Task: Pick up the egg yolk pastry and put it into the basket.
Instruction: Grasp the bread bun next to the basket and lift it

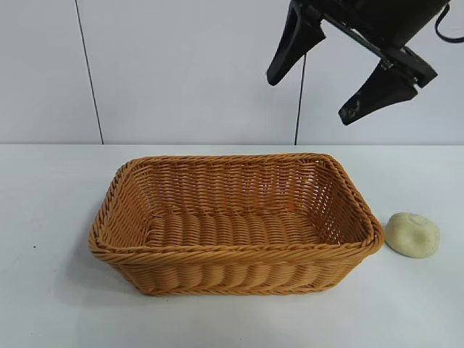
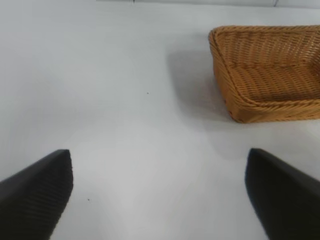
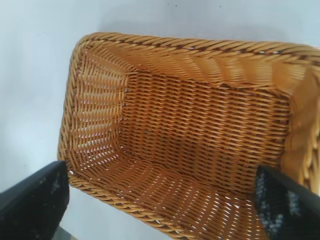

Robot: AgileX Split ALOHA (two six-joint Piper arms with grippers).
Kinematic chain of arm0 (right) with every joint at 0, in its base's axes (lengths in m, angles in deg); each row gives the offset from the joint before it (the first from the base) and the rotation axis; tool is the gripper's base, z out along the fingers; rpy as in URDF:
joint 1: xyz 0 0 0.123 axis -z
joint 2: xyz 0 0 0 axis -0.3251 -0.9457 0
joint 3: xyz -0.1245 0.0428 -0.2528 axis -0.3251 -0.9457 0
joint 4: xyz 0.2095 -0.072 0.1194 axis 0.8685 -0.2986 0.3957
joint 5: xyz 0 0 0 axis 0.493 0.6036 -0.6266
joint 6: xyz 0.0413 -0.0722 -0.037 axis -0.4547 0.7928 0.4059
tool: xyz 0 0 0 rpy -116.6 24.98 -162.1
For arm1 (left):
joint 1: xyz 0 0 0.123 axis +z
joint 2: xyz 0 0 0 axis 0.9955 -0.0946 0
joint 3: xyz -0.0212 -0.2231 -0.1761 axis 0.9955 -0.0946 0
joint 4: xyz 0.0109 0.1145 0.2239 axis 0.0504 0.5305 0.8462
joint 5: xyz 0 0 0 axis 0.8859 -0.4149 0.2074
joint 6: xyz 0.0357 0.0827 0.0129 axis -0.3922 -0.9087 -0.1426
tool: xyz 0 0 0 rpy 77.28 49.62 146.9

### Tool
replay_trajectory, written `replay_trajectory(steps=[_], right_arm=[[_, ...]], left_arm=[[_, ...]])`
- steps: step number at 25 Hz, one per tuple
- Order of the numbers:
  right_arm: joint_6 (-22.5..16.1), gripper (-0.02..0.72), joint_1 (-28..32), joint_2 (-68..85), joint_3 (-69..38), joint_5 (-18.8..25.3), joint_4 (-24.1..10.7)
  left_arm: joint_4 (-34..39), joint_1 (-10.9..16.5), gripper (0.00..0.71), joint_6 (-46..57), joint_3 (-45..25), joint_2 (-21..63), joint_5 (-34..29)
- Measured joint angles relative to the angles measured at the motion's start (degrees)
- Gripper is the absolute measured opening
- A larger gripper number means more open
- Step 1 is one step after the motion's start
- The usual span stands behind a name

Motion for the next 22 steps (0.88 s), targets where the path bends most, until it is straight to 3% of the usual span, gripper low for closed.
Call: replay_trajectory(steps=[4, 6, 15, 22], right_arm=[[-6.01, 0.694, 0.19, 0.13, 2.91, 3.29, -11.53], [-7.22, 0.694, 1.14, 0.13, 2.97, 4.32, -14.60], [-7.76, 0.694, 10.21, 0.13, 2.49, 5.03, -17.05], [-7.53, 0.694, 12.82, -2.65, -1.11, 4.58, -18.13]], left_arm=[[0.25, 0.00, 0.687, 0.00, 0.00, 0.20, -0.05], [0.24, 0.00, 0.687, 0.00, 0.00, 0.21, -0.05], [0.24, 0.00, 0.687, 0.00, 0.00, 0.21, -0.05], [0.24, 0.00, 0.687, 0.00, 0.00, 0.21, -0.05]])
